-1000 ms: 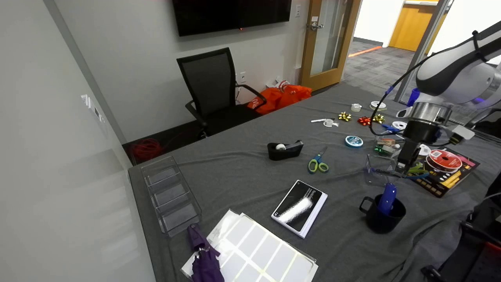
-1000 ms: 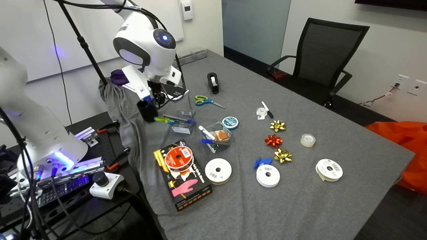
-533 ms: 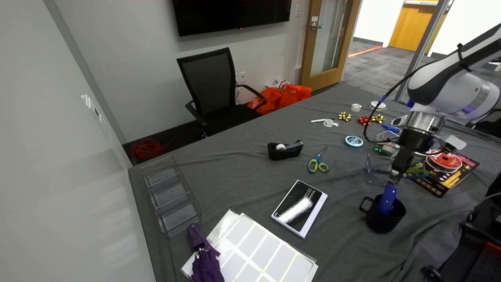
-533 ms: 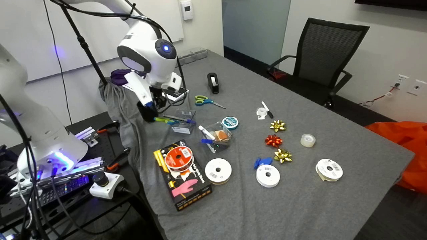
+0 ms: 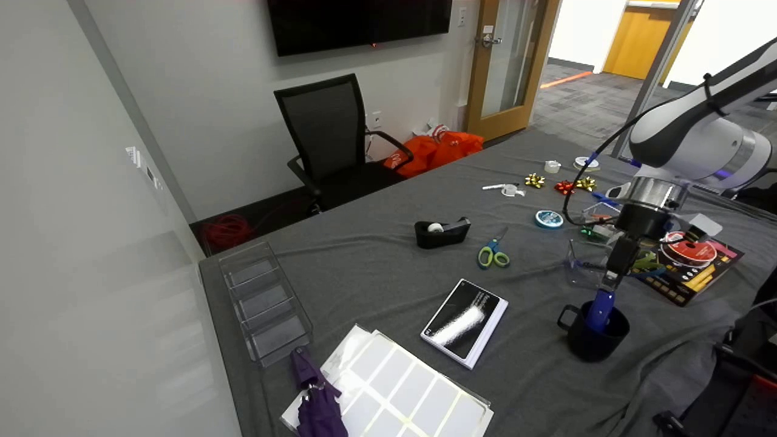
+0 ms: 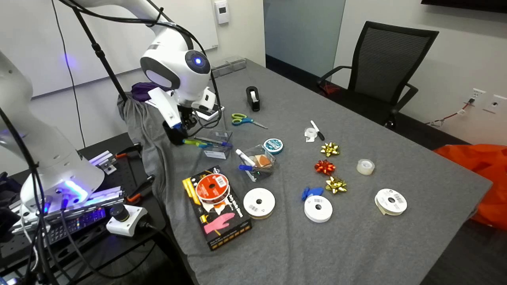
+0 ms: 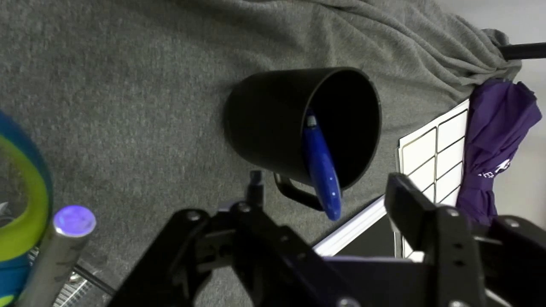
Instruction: Take the blue object out of the black cup
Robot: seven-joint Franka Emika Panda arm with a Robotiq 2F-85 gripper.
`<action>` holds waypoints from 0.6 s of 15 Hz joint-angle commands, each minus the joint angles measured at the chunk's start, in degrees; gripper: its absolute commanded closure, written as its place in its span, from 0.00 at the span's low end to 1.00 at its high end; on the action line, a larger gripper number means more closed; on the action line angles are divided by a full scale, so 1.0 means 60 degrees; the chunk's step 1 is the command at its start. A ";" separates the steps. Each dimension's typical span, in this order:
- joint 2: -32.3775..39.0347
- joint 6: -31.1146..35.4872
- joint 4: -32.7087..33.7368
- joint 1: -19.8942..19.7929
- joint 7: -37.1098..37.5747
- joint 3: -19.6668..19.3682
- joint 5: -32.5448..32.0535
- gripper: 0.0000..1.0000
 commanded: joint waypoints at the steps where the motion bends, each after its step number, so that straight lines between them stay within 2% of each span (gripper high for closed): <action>1: 0.0153 0.0217 -0.0018 -0.0155 -0.0309 0.0146 0.0155 0.55; 7: 0.0237 0.0312 -0.0037 -0.0165 -0.0354 0.0151 0.0164 0.97; 9: 0.0237 0.0289 -0.0037 -0.0177 -0.0361 0.0146 0.0155 0.99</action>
